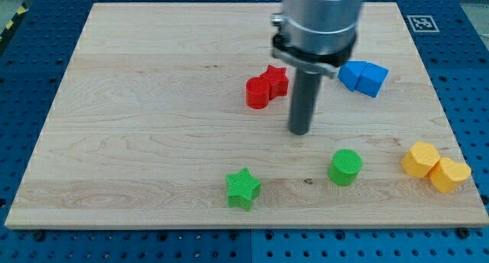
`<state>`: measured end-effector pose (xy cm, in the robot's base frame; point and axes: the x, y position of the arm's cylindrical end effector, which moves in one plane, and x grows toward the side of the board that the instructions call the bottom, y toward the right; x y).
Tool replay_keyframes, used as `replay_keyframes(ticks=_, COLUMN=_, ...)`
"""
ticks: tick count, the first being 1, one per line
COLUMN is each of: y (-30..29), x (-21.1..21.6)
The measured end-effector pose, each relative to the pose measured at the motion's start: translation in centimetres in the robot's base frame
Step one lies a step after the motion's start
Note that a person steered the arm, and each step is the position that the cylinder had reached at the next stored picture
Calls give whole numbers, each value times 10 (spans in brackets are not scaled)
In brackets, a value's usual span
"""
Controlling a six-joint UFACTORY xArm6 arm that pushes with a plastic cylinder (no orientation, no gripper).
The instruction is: Push green circle closer to the green star
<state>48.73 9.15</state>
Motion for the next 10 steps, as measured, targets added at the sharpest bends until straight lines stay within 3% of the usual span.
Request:
replay_keyframes(ticks=1, y=36, x=9)
replay_keyframes(ticks=3, y=34, x=57)
replay_keyframes(ticks=4, y=24, x=61)
replay_keyframes(ticks=5, y=72, x=55)
replay_keyframes(ticks=6, y=79, x=79)
replay_keyframes(ticks=10, y=-8, x=103)
